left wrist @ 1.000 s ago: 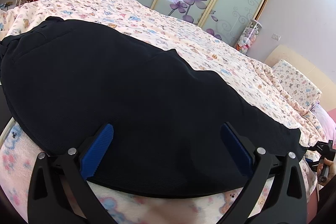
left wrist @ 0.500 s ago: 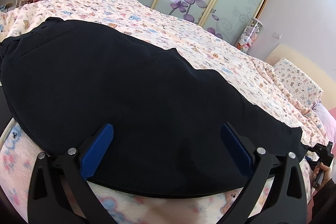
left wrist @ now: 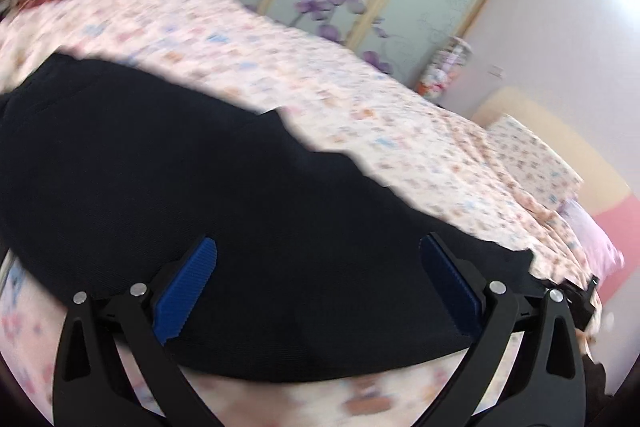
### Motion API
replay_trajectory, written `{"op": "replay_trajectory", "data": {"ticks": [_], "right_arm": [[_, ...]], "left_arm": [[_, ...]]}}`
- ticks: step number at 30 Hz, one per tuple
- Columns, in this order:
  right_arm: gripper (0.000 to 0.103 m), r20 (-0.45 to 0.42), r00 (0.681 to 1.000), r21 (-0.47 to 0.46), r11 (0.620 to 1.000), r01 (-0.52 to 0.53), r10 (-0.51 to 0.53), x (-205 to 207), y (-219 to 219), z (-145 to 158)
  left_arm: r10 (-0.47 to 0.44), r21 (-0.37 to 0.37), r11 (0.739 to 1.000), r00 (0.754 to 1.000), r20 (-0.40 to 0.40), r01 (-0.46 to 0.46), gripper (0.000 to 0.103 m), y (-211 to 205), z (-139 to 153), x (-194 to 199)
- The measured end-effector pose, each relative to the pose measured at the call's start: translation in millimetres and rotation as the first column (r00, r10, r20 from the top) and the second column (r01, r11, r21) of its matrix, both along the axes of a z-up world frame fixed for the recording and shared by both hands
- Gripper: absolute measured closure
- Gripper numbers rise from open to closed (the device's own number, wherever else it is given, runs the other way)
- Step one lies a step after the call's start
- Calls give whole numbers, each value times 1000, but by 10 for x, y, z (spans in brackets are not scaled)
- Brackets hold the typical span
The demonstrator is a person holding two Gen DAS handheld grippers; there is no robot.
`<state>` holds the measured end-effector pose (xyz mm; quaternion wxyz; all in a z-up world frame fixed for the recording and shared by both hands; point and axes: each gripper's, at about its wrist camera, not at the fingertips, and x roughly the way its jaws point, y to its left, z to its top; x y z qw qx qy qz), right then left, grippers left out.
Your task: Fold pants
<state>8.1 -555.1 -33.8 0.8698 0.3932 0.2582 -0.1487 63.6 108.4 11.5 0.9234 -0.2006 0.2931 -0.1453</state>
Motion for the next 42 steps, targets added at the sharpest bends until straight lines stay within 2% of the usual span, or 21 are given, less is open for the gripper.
{"op": "replay_trajectory", "data": {"ticks": [3,6,10,13,15,17,19,21,23,24,25,27,29,31,32,33,34,35,38,40,42], "right_arm": [[60,13,1000,-60,998,-10,11,45,34,-14],[76,37,999,-75,997,17,-14,-31,35,-46],[78,106,994,-70,997,36,-29,-146,32,-50],[78,108,994,-47,998,32,-27,-146,7,-79],[78,111,993,-29,999,31,-28,-147,-18,-105],[78,111,993,-21,999,32,-30,-151,-29,-119],[79,109,994,-11,999,32,-31,-142,-31,-133],[78,105,994,0,1000,28,-27,-141,-37,-147],[78,108,994,12,1000,21,-23,-144,-51,-152],[78,109,994,17,1000,22,-23,-149,-48,-155],[78,107,994,20,1000,23,-25,-153,-48,-159],[78,105,994,17,1000,25,-27,-164,-31,-162],[78,102,994,17,999,27,-29,-171,-27,-167],[78,100,995,18,999,28,-29,-163,-37,-165],[78,101,995,19,999,27,-28,-162,-38,-164],[77,101,994,21,999,26,-28,-163,-41,-165],[77,101,994,22,999,26,-28,-162,-40,-167],[77,100,995,21,999,26,-28,-156,-38,-169],[77,101,994,24,999,26,-28,-155,-37,-174],[77,103,994,26,999,25,-28,-155,-33,-177],[77,106,994,30,999,23,-26,-155,-33,-188]], "left_arm": [[-120,87,990,991,56,114,2,-401,241,141],[-236,128,965,971,37,229,2,-802,333,359],[-405,53,912,912,-61,408,2,-1314,304,792],[-461,-38,887,877,-136,461,2,-1542,164,1092],[-453,-65,891,871,-191,449,2,-1622,20,1228],[-352,-28,934,899,-259,357,5,-1544,-166,1441],[-251,-34,967,925,-284,252,30,-1265,-364,1663],[-233,-142,970,917,-323,197,43,-1008,-508,1772],[-287,-266,942,904,-317,205,31,-882,-494,1780],[-321,-298,926,899,-299,232,11,-871,-443,1761],[-355,-329,908,893,-278,259,2,-869,-389,1735],[-434,-411,856,868,-239,315,2,-854,-278,1729],[-448,-438,846,852,-271,305,2,-867,-248,1758],[-408,-362,886,858,-311,290,4,-903,-196,1801],[-353,-213,931,879,-322,296,6,-964,-88,1816],[-317,-43,947,895,-315,320,12,-1070,25,1826],[-317,62,934,895,-315,352,16,-1170,87,1845],[-352,173,889,874,-334,424,19,-1330,145,1882],[-395,296,789,814,-426,538,35,-1581,145,2009],[-400,327,736,771,-496,593,55,-1705,77,2118],[-405,310,712,729,-552,630,63,-1776,-29,2197]]}}
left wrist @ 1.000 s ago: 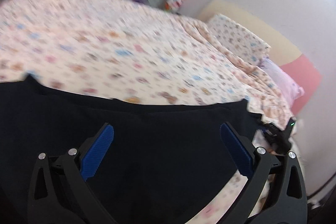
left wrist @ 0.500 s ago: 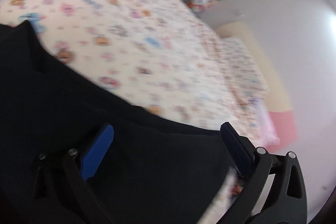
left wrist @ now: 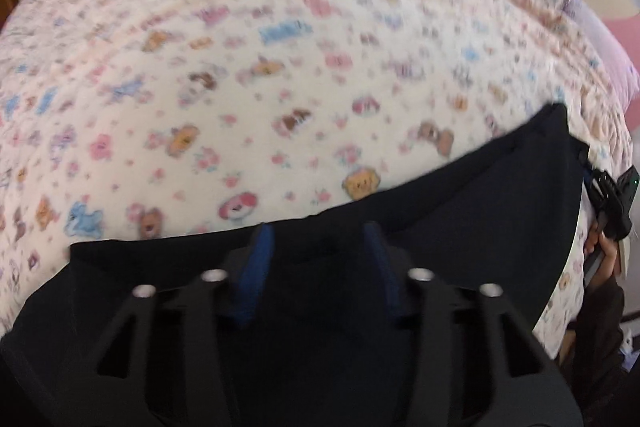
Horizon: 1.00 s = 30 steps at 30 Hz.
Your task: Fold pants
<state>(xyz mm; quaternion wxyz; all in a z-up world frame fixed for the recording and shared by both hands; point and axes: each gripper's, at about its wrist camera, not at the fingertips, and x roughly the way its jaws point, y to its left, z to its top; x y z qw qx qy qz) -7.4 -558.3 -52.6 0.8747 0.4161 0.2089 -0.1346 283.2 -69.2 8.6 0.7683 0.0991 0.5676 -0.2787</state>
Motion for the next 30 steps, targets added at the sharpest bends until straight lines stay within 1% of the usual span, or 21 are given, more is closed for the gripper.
{"op": "replay_trajectory", "data": {"ticks": [2,4,6,8,11,12,13,15,16,17,19,23,24,26,28,29,30], "right_arm": [[76,4,1000,7,1000,-3,3,1,1,-13],[75,7,1000,13,1000,-6,6,1,-7,-27],[74,7,1000,16,1000,-10,10,5,-19,-40],[73,7,1000,17,1000,-13,13,16,-12,-45],[71,7,1000,17,1000,-15,15,23,-12,-45],[71,7,1000,17,1000,-15,15,24,-11,-45],[71,9,1000,18,1000,-16,16,23,-12,-45],[71,10,1000,19,1000,-17,17,27,-18,-48],[71,10,1000,18,1000,-17,17,27,-16,-49],[70,9,1000,18,1000,-17,17,27,-15,-48],[70,9,1000,18,1000,-20,19,31,-22,-48],[70,9,1000,17,1000,-21,20,29,-26,-54],[70,9,1000,17,1000,-20,20,28,-25,-54],[70,9,1000,17,1000,-20,20,28,-26,-53],[70,9,1000,18,1000,-20,20,29,-25,-55],[70,9,1000,18,1000,-21,20,29,-24,-54],[70,9,1000,17,1000,-20,20,28,-25,-53]], "left_arm": [[-22,50,998,1000,-21,23,63,-60,-91,36],[-68,100,992,997,-43,72,65,-132,-185,49],[-117,122,985,991,-64,124,65,-183,-220,11],[-158,136,977,985,-68,166,65,-215,-213,-35],[-205,125,968,972,-117,219,65,-256,-207,-71],[-218,107,967,968,-127,232,65,-264,-189,-74],[-222,91,968,966,-132,235,62,-305,-164,-93],[-221,89,968,966,-134,234,54,-335,-156,-72],[-224,85,968,965,-134,236,53,-349,-154,-64],[-224,67,970,965,-135,234,52,-360,-142,-55],[-233,18,971,963,-134,237,42,-422,-113,-31],[-278,-15,960,952,-126,279,38,-574,-94,-79],[-286,-11,958,949,-130,287,38,-592,-106,-98],[-298,18,953,946,-126,302,38,-641,-159,-180],[-300,13,953,944,-135,304,41,-641,-185,-197],[-300,13,953,945,-133,304,44,-633,-187,-207],[-287,22,956,949,-130,292,61,-590,-193,-202]]}}
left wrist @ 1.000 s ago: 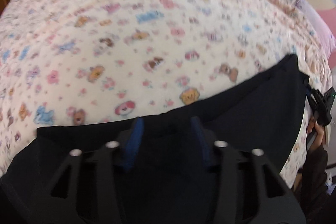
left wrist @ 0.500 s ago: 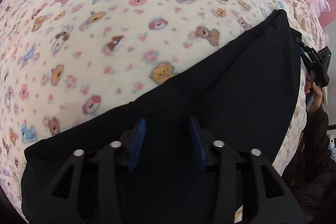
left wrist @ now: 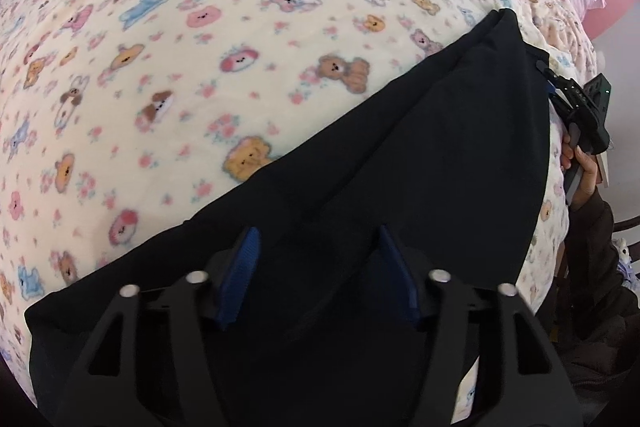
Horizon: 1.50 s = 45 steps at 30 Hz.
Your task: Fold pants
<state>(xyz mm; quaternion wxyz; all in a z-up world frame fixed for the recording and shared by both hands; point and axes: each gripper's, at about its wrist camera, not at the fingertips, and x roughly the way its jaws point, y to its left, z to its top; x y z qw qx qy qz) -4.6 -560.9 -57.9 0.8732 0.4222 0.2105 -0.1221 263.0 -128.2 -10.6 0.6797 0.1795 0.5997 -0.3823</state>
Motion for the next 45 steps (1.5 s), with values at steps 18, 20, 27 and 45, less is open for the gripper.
{"op": "replay_trajectory", "data": {"ticks": [18,20,27,45], "right_arm": [[62,50,999,36,999,-14,12,-78,-31,49],[61,58,998,84,996,-15,10,-100,-74,80],[60,27,1000,235,972,5,-12,-71,-221,109],[86,-37,995,-198,977,84,-93,6,388,769]], "left_arm": [[261,-59,965,958,119,-255,101,97,-66,119],[259,-68,966,951,166,-251,98,93,-69,19],[417,-275,900,847,328,-337,30,591,446,-449],[728,-454,641,677,107,-618,10,2085,-117,-1447]]}}
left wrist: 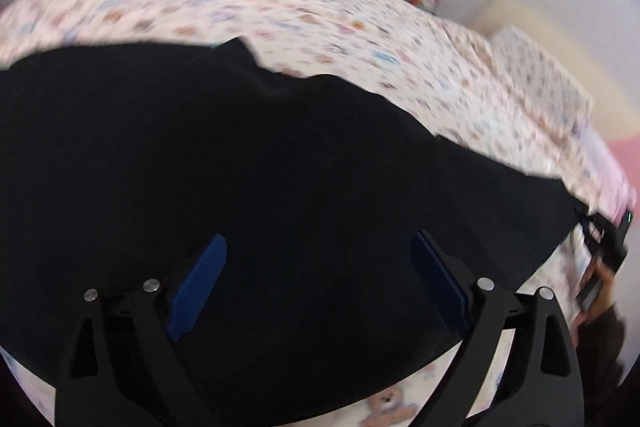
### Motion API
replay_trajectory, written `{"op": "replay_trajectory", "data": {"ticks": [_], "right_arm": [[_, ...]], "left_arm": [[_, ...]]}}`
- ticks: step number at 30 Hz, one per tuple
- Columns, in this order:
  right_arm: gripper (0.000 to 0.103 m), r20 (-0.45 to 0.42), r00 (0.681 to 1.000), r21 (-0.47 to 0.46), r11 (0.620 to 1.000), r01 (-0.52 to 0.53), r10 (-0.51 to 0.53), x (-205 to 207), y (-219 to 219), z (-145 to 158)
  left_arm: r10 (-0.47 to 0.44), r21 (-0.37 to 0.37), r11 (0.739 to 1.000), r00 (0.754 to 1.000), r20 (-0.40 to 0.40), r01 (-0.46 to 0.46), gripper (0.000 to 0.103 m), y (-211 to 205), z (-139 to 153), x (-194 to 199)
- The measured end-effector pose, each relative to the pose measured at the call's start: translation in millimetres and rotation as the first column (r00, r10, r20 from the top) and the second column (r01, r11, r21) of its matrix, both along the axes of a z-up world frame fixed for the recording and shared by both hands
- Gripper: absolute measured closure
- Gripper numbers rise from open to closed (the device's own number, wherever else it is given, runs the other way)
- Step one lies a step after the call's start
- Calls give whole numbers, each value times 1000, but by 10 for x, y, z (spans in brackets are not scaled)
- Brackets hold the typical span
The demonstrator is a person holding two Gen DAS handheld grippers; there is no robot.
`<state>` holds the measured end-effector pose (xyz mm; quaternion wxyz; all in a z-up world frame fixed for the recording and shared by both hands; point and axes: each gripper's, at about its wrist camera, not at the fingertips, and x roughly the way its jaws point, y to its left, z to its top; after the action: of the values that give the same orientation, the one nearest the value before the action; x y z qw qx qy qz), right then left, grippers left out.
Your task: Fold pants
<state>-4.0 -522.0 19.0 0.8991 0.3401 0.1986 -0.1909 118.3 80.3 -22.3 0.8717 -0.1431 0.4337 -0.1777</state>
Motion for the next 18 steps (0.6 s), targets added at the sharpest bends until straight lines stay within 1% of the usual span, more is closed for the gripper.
{"op": "replay_trajectory", "data": {"ticks": [1,2,4,6,9,10,12,13,15,16,17,18], "right_arm": [[86,23,1000,-36,999,-6,7,-12,93,104],[86,30,999,-92,996,-10,13,-7,214,222],[86,50,998,-176,984,-37,46,17,415,410],[86,74,991,-215,972,-95,113,74,635,573],[86,95,966,-256,944,-208,239,223,1051,792],[86,107,948,-263,928,-265,301,302,1271,863],[86,121,910,-257,898,-357,396,421,1641,915],[86,125,892,-248,884,-395,434,459,1802,915],[86,127,844,-218,845,-488,520,597,2142,869],[86,115,806,-194,809,-555,581,704,2399,789],[86,101,785,-183,787,-589,611,745,2562,728],[86,70,749,-155,749,-644,658,846,2797,584]], "left_arm": [[3,-14,1000,1000,5,-3,10,24,-14,-19],[2,-6,1000,1000,15,-2,9,31,-19,-40],[-11,33,999,999,39,10,3,-38,-36,-65],[-20,107,994,997,79,11,2,-159,-92,-122],[-24,171,985,993,113,5,2,-249,-145,-174],[-24,172,985,993,117,3,2,-249,-149,-177],[-17,140,990,992,125,-1,2,-206,-153,-185],[-13,111,994,991,131,-2,2,-166,-155,-191],[-9,78,997,990,137,-2,2,-123,-154,-187],[-7,65,998,990,142,-2,2,-106,-153,-194],[-6,59,998,990,144,-2,2,-100,-154,-192],[-5,55,999,989,146,-3,2,-100,-150,-184]]}}
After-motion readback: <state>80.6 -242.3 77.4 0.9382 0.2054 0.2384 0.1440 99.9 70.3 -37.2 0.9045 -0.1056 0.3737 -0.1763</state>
